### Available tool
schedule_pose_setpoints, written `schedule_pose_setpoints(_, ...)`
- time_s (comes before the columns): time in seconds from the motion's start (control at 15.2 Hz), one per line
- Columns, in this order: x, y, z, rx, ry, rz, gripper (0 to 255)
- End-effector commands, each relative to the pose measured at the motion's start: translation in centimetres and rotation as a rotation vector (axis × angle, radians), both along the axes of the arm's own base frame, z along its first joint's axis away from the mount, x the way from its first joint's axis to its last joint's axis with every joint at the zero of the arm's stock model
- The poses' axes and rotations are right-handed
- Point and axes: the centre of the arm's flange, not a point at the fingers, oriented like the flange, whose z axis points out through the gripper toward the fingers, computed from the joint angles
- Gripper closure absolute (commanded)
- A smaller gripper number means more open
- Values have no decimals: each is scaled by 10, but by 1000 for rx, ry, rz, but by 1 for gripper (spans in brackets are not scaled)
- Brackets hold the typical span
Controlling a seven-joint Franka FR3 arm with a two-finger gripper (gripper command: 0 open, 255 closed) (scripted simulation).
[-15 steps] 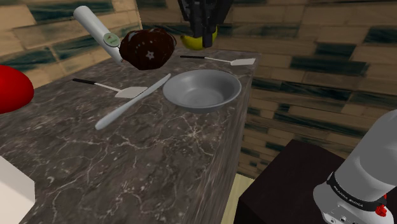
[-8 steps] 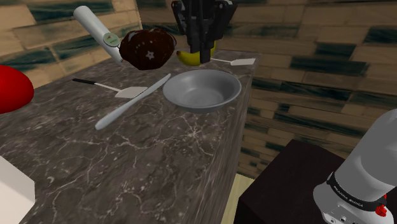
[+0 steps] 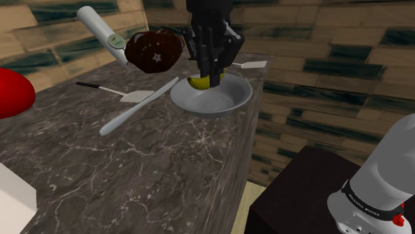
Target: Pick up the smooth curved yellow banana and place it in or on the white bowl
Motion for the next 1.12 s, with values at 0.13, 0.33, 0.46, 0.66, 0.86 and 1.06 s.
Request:
schedule_pose_setpoints(0.13,0,-1,-4,0,0,0,255)
schedule_pose_setpoints(0.33,0,-1,-4,0,0,0,255)
schedule_pose_setpoints(0.46,0,-1,-4,0,0,0,0)
schedule_pose_setpoints(0.66,0,-1,-4,0,0,0,0)
schedule_pose_setpoints(0.86,-1,-2,9,0,0,0,0)
schedule_pose_setpoints(1.06,-1,-4,46,0,0,0,0)
